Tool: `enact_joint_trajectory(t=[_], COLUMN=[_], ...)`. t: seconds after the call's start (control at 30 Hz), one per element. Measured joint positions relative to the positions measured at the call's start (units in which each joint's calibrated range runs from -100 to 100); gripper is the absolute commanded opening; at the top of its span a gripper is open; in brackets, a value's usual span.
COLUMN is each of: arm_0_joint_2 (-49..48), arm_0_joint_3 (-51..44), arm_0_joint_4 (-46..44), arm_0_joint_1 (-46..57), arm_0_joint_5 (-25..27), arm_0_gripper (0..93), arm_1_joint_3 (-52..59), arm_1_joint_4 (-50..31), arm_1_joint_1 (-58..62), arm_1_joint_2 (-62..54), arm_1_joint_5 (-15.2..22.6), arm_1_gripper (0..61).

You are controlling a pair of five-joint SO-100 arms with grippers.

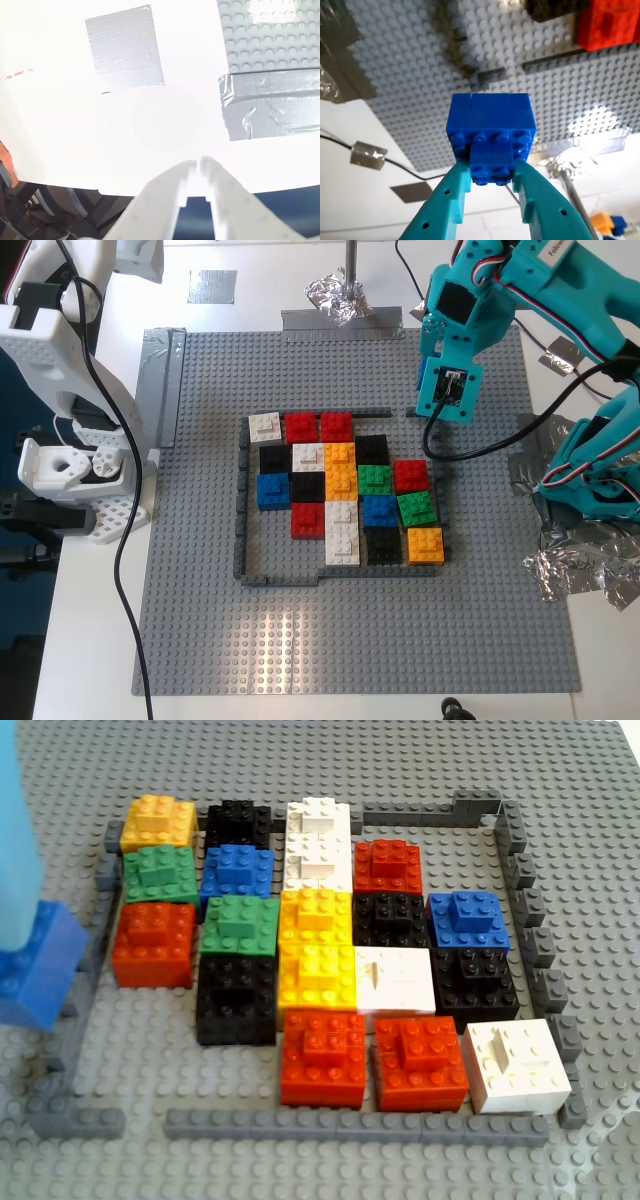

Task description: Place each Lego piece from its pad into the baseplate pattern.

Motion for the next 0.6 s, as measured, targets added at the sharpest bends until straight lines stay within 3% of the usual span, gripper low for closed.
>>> enact_joint_trajectory(t=[0.17,0.6], arm_0_joint_2=[5.2,17.3], arm_0_joint_3=[-0.3,-12.3], arm_0_joint_4=[-0.1,-0.3], arm_0_joint_1=[-1.0,-5.0], arm_0_joint_5=[0.0,0.0], arm_0_gripper=[6.5,6.7], arm_1_joint_3=[0.0,1.7], arm_1_joint_4=[0.7,2.2], arm_1_joint_1=[1.6,1.7], arm_1_joint_2=[0.0,-2.4], arm_1_joint_5=[0.3,0.5], arm_1_gripper=[0.2,0.2])
